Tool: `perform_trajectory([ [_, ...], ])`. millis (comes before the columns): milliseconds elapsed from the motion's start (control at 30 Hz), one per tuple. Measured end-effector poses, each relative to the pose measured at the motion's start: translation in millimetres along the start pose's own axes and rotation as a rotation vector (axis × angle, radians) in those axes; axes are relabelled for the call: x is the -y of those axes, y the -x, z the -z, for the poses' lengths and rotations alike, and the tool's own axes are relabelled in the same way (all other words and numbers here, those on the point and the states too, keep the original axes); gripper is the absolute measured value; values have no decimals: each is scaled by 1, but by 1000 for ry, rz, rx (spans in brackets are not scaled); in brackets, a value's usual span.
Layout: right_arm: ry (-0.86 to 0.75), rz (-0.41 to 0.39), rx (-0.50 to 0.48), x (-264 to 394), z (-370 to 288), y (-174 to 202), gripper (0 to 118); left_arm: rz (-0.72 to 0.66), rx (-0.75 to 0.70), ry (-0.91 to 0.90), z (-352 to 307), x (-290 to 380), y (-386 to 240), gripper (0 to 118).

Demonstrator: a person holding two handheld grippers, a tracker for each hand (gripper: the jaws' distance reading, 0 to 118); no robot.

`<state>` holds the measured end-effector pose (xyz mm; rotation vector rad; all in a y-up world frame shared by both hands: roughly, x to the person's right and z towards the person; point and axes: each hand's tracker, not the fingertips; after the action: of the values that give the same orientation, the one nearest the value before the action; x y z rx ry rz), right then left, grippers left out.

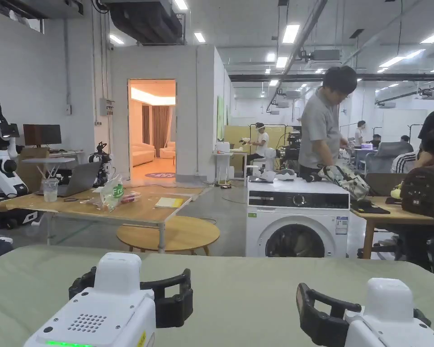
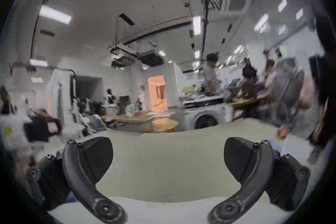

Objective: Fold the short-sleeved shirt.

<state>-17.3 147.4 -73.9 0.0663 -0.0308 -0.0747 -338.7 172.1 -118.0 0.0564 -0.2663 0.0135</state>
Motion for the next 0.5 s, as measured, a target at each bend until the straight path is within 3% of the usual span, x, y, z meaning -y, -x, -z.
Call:
perform_trajectory([
  [100, 45, -77, 35, 2, 0, 0, 118, 4, -16, 10, 3, 0, 0, 118],
  [500, 38, -123, 46, 6, 1, 6, 118, 46, -29, -2, -2, 2, -6, 118],
])
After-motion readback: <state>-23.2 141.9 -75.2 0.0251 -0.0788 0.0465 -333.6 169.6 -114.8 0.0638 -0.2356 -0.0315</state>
